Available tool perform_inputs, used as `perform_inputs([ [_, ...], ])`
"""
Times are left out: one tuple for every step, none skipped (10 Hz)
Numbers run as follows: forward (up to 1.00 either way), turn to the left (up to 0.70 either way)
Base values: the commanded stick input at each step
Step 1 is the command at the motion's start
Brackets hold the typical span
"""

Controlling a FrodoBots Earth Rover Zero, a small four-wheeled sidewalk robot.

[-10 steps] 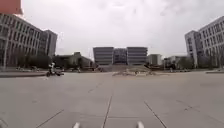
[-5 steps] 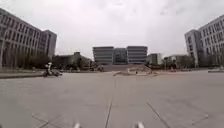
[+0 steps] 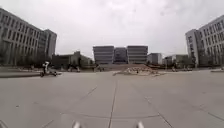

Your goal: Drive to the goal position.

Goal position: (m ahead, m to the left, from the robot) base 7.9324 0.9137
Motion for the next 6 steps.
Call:
perform_inputs([
  [0.85, 0.0],
  [0.85, 0.0],
  [0.85, 0.0],
  [0.85, 0.0],
  [0.85, 0.0],
  [0.85, 0.0],
])
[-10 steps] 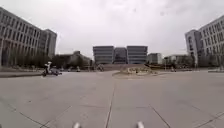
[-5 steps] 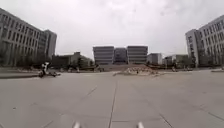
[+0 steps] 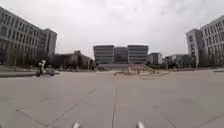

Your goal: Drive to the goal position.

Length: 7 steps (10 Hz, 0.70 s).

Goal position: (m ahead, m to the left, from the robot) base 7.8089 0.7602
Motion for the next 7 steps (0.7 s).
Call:
perform_inputs([
  [0.85, 0.0],
  [0.85, 0.0],
  [0.85, 0.0],
  [0.85, 0.0],
  [0.85, 0.0],
  [0.85, 0.0],
  [0.85, 0.0],
])
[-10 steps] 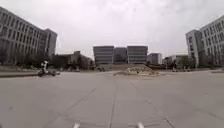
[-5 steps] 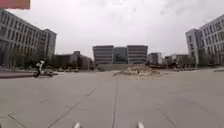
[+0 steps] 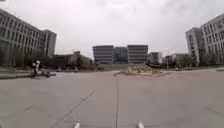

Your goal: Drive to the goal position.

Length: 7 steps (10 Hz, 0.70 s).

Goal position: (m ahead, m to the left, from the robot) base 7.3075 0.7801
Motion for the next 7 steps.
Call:
perform_inputs([
  [0.85, 0.0],
  [0.85, 0.0],
  [0.85, 0.04],
  [0.85, 0.13],
  [0.85, 0.25],
  [0.85, 0.28],
  [0.85, 0.0],
])
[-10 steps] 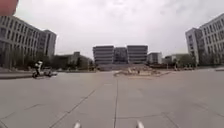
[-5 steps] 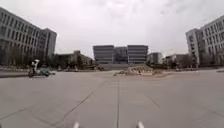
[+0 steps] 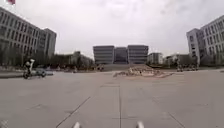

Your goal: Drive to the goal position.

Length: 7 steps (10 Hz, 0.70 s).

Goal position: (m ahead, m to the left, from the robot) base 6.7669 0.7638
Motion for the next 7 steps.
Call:
perform_inputs([
  [0.85, 0.0],
  [0.85, 0.0],
  [0.85, 0.0],
  [0.85, 0.0],
  [0.85, 0.0],
  [0.85, 0.0],
  [0.85, 0.0],
])
